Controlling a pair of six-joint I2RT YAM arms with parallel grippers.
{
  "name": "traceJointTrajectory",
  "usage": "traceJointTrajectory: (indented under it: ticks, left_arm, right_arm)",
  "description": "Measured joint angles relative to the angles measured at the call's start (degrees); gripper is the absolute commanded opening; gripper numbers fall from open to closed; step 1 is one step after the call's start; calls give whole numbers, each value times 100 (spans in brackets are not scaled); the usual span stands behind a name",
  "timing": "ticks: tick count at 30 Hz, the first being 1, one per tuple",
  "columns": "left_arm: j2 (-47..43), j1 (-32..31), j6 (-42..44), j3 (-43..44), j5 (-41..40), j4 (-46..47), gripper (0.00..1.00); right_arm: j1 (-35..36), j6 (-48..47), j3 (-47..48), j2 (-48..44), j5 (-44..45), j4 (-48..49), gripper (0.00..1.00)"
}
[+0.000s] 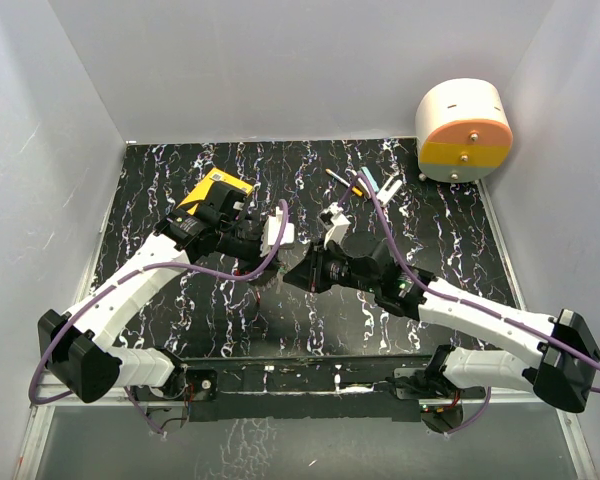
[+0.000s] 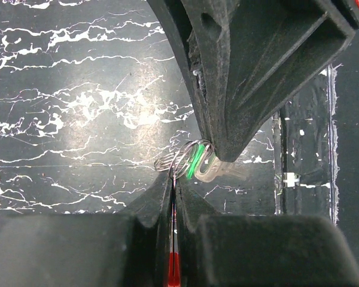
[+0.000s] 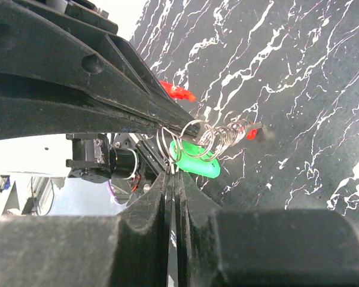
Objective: Put the keys on the keyring
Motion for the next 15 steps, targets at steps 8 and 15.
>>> traceJointTrajectory:
  ticks: [8,15]
  left_arm:
    - [0,0,-50,0,146,-7,0]
    - [0,-2,-72,0,374,-7,0]
  right_arm:
    - [0,197,-286,-28,-170,391,8]
    - [0,398,-627,-367,-122,551,8]
